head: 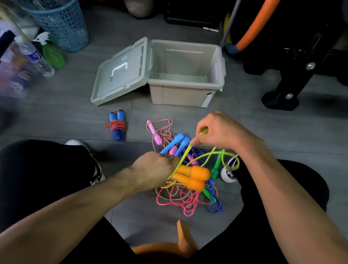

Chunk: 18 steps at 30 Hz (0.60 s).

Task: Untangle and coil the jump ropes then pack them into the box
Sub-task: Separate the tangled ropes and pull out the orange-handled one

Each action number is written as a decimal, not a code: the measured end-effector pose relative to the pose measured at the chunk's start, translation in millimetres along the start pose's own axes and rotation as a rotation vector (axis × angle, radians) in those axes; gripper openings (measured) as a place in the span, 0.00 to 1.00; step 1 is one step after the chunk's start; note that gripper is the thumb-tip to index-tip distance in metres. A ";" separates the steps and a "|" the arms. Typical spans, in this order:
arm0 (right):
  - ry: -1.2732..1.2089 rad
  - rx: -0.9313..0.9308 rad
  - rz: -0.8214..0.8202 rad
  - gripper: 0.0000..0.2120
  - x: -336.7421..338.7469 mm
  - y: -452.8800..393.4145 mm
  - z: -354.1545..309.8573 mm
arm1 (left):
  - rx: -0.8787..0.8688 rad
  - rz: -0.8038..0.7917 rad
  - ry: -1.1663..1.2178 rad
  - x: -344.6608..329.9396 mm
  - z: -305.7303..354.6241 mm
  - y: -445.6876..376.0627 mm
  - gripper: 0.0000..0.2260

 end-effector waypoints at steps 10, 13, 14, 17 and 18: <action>-0.330 -0.043 -0.008 0.10 -18.2 -21.2 41.6 | 0.083 0.322 0.315 35.8 -25.8 11.1 0.39; -0.382 -0.078 0.009 0.11 -15.6 -18.6 59.1 | 0.075 0.376 0.263 42.1 -25.6 12.7 0.38; -0.398 -0.092 0.008 0.10 -17.4 -17.3 63.6 | 0.096 0.402 0.286 43.7 -28.7 13.4 0.36; -0.435 -0.086 0.005 0.09 -24.9 -14.0 66.6 | 0.250 0.471 0.501 51.1 -42.0 19.6 0.23; -0.437 -0.068 0.002 0.09 -27.6 -13.6 64.9 | 0.355 0.476 0.585 53.9 -48.0 22.4 0.19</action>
Point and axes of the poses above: each hand's wrist, its own y-axis away from the middle knuckle, its own x-axis out of the back of the hand, z = x × y, the point moved 8 cm from there along -y, towards the middle knuckle, and after that the axes turned 1 degree about y, right-handed, at the moved point
